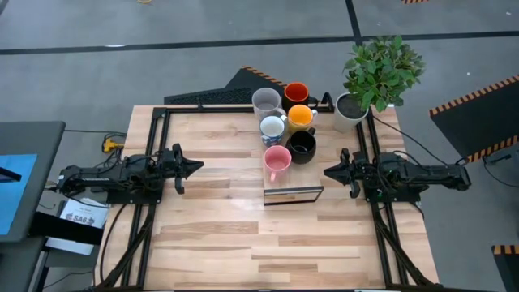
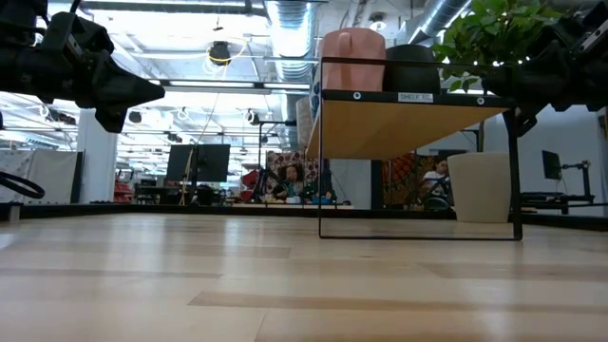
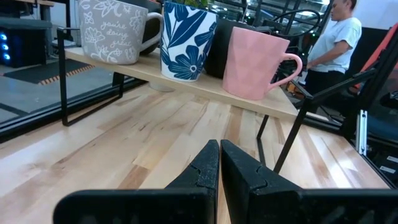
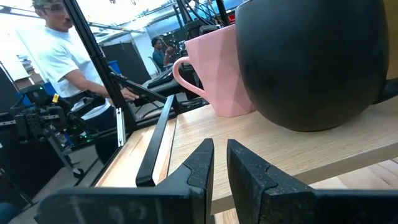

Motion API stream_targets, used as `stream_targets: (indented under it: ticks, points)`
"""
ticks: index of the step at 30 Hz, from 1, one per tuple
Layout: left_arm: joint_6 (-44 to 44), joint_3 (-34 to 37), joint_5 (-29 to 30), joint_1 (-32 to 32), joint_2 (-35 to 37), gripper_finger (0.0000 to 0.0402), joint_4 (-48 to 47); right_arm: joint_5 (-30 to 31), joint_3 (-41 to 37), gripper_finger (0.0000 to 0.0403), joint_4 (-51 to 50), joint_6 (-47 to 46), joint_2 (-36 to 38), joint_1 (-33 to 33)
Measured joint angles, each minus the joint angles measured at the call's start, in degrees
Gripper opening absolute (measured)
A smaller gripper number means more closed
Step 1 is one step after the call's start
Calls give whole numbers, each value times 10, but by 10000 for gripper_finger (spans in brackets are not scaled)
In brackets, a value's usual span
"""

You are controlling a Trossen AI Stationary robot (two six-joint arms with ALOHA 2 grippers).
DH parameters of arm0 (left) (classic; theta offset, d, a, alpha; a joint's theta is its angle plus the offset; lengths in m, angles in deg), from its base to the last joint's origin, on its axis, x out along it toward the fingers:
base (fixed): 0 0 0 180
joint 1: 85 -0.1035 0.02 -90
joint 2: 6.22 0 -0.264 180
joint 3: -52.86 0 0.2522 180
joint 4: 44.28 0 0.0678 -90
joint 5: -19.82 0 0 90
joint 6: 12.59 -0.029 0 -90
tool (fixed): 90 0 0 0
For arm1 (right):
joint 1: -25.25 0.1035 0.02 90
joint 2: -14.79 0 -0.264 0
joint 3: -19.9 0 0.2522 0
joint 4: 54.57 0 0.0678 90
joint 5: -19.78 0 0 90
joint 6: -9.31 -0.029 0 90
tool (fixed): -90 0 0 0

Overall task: Place coffee mugs
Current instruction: Return to Home Position

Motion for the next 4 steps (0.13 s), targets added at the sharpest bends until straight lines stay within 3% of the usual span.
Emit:
stream_targets:
  ticks: [4]
  points:
    - [0, 0, 0, 0, 0, 0, 0, 0, 0, 73, 0, 0, 0, 0]
